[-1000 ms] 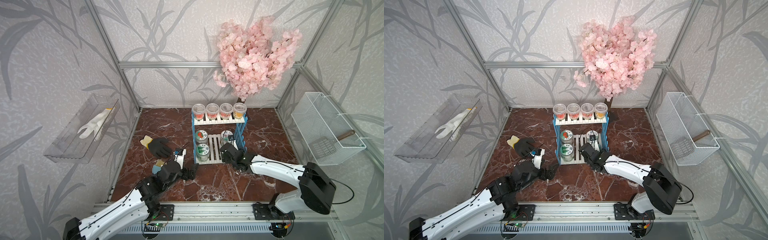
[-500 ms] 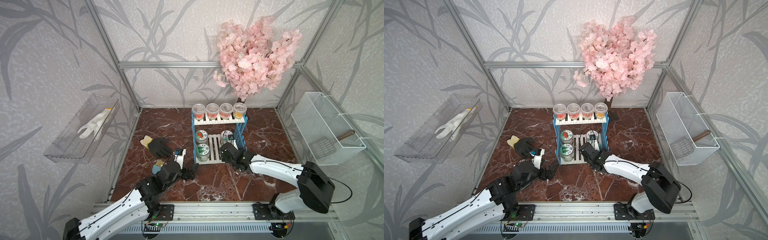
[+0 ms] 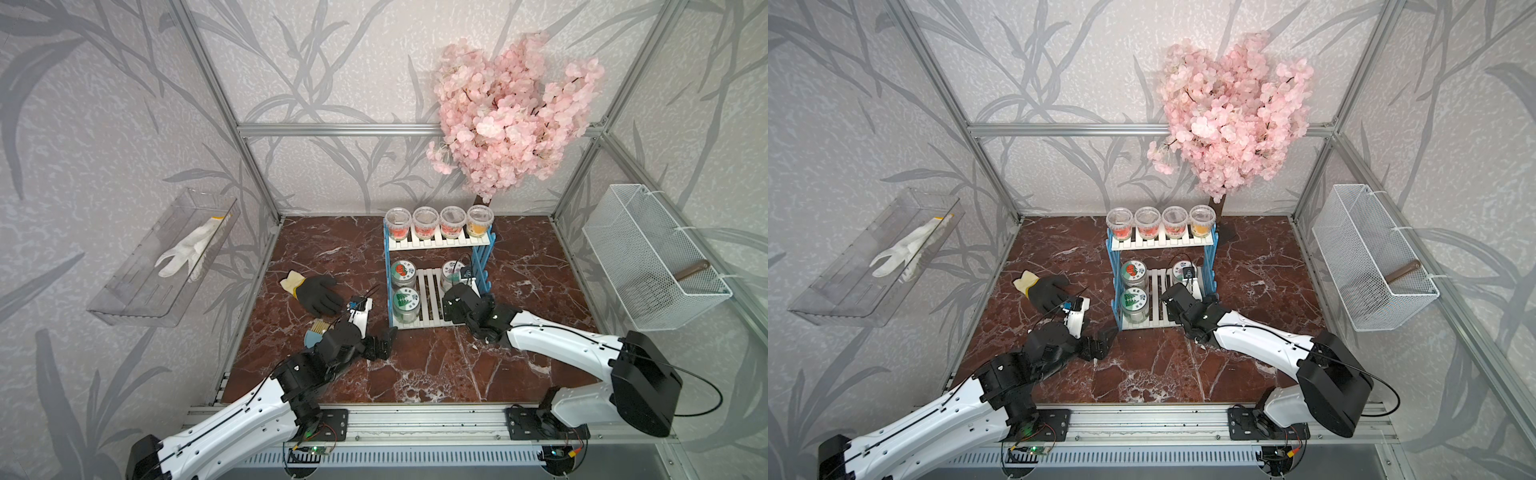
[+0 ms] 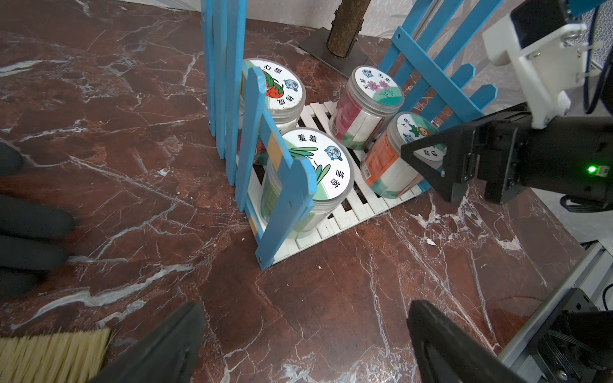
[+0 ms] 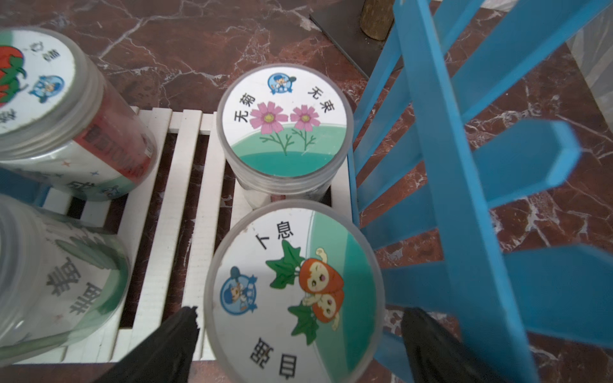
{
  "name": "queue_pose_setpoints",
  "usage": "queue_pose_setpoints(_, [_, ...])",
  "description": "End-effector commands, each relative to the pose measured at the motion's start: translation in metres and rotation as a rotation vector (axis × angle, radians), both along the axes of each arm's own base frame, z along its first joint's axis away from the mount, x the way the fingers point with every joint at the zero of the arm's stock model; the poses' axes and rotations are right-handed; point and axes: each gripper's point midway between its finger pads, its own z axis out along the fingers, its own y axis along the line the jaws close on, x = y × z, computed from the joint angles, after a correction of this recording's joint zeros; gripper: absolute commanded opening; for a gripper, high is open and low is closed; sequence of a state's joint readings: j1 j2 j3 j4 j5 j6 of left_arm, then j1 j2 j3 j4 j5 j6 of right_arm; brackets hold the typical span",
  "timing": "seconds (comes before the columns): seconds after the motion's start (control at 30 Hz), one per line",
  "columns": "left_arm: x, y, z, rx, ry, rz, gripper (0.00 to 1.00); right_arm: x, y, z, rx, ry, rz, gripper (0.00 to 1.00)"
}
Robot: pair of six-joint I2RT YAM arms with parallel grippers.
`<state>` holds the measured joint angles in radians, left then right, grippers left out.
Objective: Place the seed container on the shelf
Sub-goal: Place the seed jar on the shelf, then reset both arms
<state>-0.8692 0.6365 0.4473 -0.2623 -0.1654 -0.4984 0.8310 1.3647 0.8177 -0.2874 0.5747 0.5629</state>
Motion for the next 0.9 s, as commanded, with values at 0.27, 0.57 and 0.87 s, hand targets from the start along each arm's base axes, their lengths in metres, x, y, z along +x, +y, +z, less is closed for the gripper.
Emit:
queue_pose_setpoints(0.27, [0.001, 0.007, 0.011, 0.014, -0.024, 0.016, 1.0, -0.023, 0.016, 0.035, 0.144, -0.012, 0.185, 0.99])
queue_pose_setpoints(0.57, [0.007, 0.023, 0.03, 0.04, -0.097, 0.08, 1.0, -0.042, -0.018, 0.112, 0.246, -0.325, 0.224, 0.99])
queue_pose_setpoints(0.87, [0.044, 0.073, 0.028, 0.183, -0.152, 0.344, 1.0, -0.016, -0.146, 0.079, 0.104, -0.37, -0.208, 0.99])
